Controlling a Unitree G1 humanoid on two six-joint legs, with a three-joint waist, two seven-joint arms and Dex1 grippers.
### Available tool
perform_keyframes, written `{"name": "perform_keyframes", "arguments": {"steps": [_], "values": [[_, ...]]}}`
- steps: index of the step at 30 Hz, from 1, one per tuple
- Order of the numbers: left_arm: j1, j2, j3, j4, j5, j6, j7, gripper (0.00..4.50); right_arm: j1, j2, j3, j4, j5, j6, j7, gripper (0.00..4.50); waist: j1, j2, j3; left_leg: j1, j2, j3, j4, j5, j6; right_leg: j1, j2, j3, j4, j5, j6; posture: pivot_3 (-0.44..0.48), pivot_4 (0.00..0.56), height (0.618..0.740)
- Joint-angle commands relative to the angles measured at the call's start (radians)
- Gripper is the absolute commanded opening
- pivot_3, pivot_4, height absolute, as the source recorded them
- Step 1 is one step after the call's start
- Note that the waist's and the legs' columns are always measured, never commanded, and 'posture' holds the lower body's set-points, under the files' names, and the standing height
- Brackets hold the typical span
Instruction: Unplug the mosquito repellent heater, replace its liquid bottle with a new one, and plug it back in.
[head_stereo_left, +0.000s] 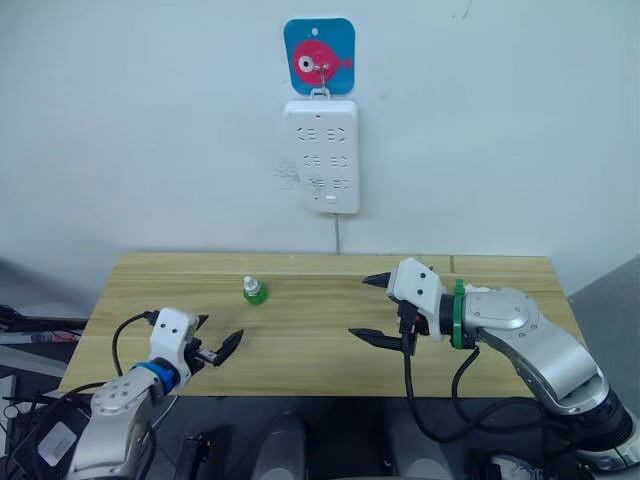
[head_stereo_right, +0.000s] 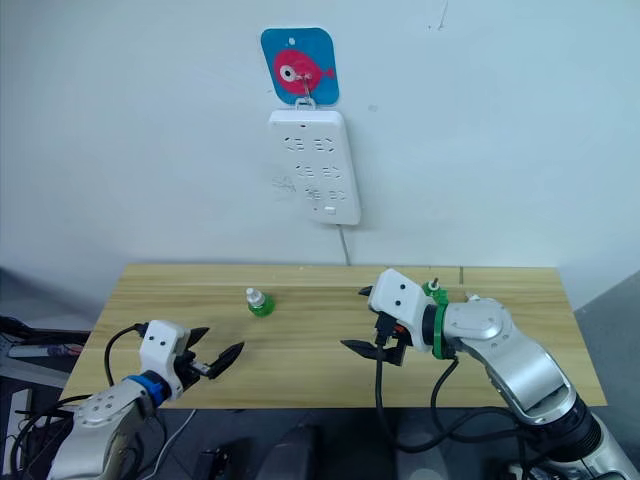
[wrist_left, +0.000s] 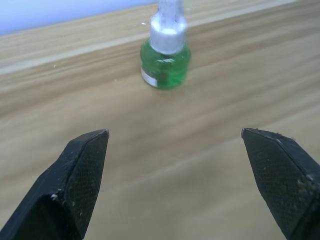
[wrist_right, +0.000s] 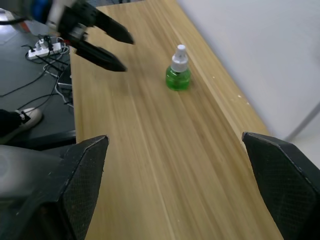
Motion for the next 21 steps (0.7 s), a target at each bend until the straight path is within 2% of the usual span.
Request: {"name": "perform_keyframes", "arguments": {"steps": [1,11,17,21], "values": [[-0.038,-0.01,-0.035,0.058,0.027,-0.048,-0.003,4.5,-0.012,0.006,-0.003,-0.074,0.033,0.064,-0.019,4.47,-0.006,-0.001,0.009,-0.001,0.0,0.0,0.0,0.0,0.0,-0.001,0.0,0.0,0.0,0.0,0.0,-0.079,0.323,0.734],[-0.216,-0.079,-0.094,0.289,0.086,-0.153,0.06,4.5,0.025,-0.043,-0.029,-0.23,0.166,0.225,-0.014,4.47,-0.03,-0.004,0.054,-0.01,0.0,-0.002,0.001,0.0,0.0,-0.008,-0.001,-0.001,0.001,0.0,0.0,-0.131,0.371,0.734],[-0.311,-0.118,-0.065,0.442,0.078,-0.212,0.112,4.5,0.015,-0.066,-0.042,-0.242,0.201,0.254,-0.027,4.47,-0.044,-0.004,0.056,-0.01,0.0,-0.001,0.001,0.0,0.0,-0.008,-0.001,-0.001,0.001,0.001,0.001,-0.148,0.368,0.734],[-0.308,-0.106,-0.072,0.487,0.101,-0.277,0.125,4.5,0.024,-0.086,-0.05,-0.243,0.217,0.259,-0.027,4.47,-0.05,-0.004,0.056,-0.01,0.0,-0.001,0.001,0.0,0.0,-0.008,-0.001,-0.001,0.001,0.001,0.001,-0.149,0.364,0.734]]}}
